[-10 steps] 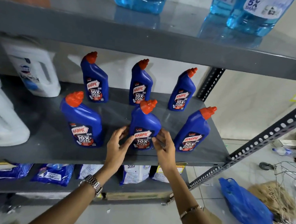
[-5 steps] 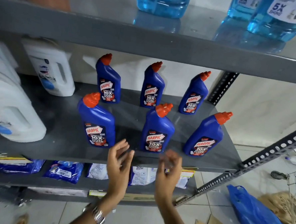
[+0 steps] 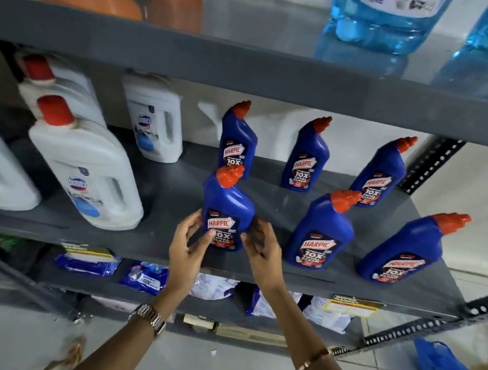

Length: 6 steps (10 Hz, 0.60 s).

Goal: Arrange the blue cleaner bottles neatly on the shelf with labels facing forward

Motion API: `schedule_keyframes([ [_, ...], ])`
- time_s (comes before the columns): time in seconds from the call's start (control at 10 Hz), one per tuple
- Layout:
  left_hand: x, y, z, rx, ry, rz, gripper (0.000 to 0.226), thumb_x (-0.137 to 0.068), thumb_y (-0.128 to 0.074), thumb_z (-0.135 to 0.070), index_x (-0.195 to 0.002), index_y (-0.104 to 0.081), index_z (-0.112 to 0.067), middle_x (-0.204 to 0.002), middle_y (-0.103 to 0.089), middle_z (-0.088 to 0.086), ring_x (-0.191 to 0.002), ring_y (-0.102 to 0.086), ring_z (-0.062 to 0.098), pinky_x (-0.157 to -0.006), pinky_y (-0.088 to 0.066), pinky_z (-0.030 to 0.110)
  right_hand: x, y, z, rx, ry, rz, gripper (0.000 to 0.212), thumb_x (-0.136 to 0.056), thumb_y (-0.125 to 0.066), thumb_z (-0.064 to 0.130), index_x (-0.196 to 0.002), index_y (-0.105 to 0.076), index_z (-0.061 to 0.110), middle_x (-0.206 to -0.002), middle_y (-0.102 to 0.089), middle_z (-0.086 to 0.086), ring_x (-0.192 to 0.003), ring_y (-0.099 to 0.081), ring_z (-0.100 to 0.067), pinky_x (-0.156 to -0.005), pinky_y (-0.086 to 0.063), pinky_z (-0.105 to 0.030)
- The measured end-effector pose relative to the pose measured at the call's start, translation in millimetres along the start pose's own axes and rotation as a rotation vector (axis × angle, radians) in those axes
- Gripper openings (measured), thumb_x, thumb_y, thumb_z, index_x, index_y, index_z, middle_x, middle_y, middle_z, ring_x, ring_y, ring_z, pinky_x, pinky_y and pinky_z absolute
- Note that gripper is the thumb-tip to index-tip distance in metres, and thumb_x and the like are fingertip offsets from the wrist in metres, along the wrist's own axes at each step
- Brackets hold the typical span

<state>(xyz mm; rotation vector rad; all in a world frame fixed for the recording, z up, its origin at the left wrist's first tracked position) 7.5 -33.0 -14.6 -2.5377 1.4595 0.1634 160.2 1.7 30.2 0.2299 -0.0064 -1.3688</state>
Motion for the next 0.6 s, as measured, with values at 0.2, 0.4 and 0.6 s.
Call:
schedule_keyframes([
  [0.2, -9.4, 6.9, -7.3, -0.022, 0.021, 0.024, 0.037, -0.079, -0.068, -0.014, -0.108, -0.056, -0.033, -0.114, -0.063, -0.008, -0.105, -0.061, 0.001, -0.082, -0.046, 0.009, 2.9, -13.5, -5.0, -0.021, -0.03, -0.108, 0.031, -0.088, -0.057, 0.0, -0.118, -0.051, 0.008, -0.113, -0.065, -0.009, -0.098, -0.062, 0.0, -0.084, -0.05, -0.016],
  [0.4, -9.2, 8.1, -12.3, -0.054, 0.017, 0.028, 0.036, -0.08, -0.067, -0.009, -0.113, -0.055, -0.021, -0.113, -0.063, -0.003, -0.105, -0.06, 0.002, -0.084, -0.047, 0.009, 2.0, -15.6, -6.2, 0.039, -0.037, -0.099, 0.032, -0.088, -0.057, 0.005, -0.115, -0.051, 0.021, -0.112, -0.065, 0.0, -0.1, -0.061, 0.001, -0.082, -0.048, -0.011],
  [0.6, 1.1, 9.5, -18.6, -0.034, 0.022, -0.063, 0.048, -0.081, -0.067, -0.012, -0.122, -0.048, -0.027, -0.121, -0.059, -0.003, -0.111, -0.055, -0.003, -0.085, -0.049, 0.012, 7.0, -7.7, 7.5, 0.008, -0.039, -0.133, 0.041, -0.087, -0.06, 0.004, -0.119, -0.046, 0.026, -0.114, -0.061, 0.004, -0.105, -0.058, 0.0, -0.086, -0.049, -0.012],
])
Point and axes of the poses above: each hand's wrist, its own x-axis away from the middle knuckle, its own y-axis out of the back of the hand, z = x × y, the point moved 2 cm from there along -x, towards the middle knuckle
